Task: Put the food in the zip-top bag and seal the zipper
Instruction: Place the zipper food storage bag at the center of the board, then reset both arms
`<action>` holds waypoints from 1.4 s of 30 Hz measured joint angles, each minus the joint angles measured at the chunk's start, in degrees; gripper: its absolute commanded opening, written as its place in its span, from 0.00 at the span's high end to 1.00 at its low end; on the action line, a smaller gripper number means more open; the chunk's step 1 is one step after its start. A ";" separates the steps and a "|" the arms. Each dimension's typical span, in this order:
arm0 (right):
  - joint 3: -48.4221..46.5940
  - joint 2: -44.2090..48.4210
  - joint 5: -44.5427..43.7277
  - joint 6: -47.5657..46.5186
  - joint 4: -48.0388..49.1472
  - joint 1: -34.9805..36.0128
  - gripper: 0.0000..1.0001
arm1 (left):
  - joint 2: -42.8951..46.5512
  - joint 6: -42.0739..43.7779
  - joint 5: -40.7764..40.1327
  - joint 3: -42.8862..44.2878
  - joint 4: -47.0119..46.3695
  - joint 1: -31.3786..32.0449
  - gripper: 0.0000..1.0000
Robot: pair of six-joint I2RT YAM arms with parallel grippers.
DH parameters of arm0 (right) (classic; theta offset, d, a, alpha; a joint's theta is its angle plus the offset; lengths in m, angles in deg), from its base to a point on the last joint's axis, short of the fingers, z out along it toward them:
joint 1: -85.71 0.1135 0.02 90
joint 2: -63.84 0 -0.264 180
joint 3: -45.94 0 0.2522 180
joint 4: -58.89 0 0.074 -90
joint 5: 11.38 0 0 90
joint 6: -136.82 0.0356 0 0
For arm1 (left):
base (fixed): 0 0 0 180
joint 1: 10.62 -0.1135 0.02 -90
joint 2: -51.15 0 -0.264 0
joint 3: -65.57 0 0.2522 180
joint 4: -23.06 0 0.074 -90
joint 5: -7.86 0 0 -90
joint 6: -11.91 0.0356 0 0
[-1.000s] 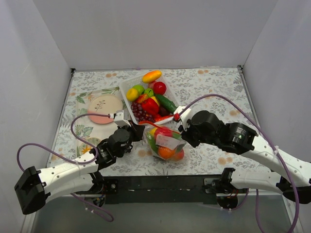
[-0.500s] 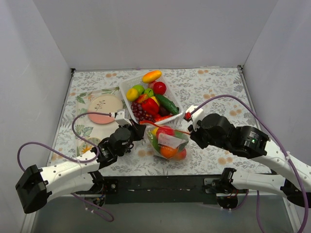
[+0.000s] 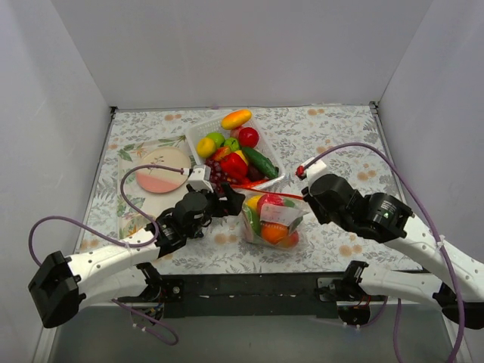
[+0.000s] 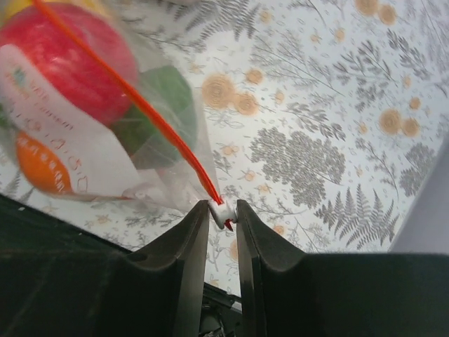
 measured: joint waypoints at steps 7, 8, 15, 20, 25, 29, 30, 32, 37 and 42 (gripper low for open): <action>4.74 -2.47 0.26 -1.84 2.43 -20.90 0.68 | 1.90 0.72 0.17 3.08 2.34 0.00 0.02; 4.74 -3.45 -0.13 -1.79 2.40 -23.19 0.60 | 2.14 0.74 0.17 3.45 2.67 0.00 0.02; 4.87 -11.47 -0.11 -0.39 4.87 -34.32 0.44 | 2.60 1.14 0.17 4.59 4.83 0.00 0.02; 4.98 -14.97 2.23 1.36 7.96 -38.47 0.04 | 2.78 0.22 -0.15 5.92 7.54 0.00 0.02; 0.59 -15.58 9.27 2.73 11.85 -38.66 0.02 | 2.73 -0.37 0.55 10.01 11.43 -0.33 0.02; -1.49 -15.76 19.26 5.31 20.02 -38.64 0.02 | -0.90 0.26 3.98 17.84 16.17 -1.18 0.02; -1.09 -15.78 21.73 6.05 22.27 -38.62 0.01 | -2.29 0.17 4.52 19.89 17.62 -1.36 0.02; 0.55 -15.65 25.81 7.89 27.12 -38.42 0.02 | -4.81 -0.66 5.20 23.34 20.90 -1.81 0.02; 5.62 -13.55 30.69 11.04 35.41 -37.44 0.01 | -9.53 -5.07 5.33 28.65 28.94 -2.54 0.02; 9.53 -7.56 30.08 11.45 39.65 -36.87 0.01 | -8.37 -6.86 5.22 27.69 30.77 -2.69 0.02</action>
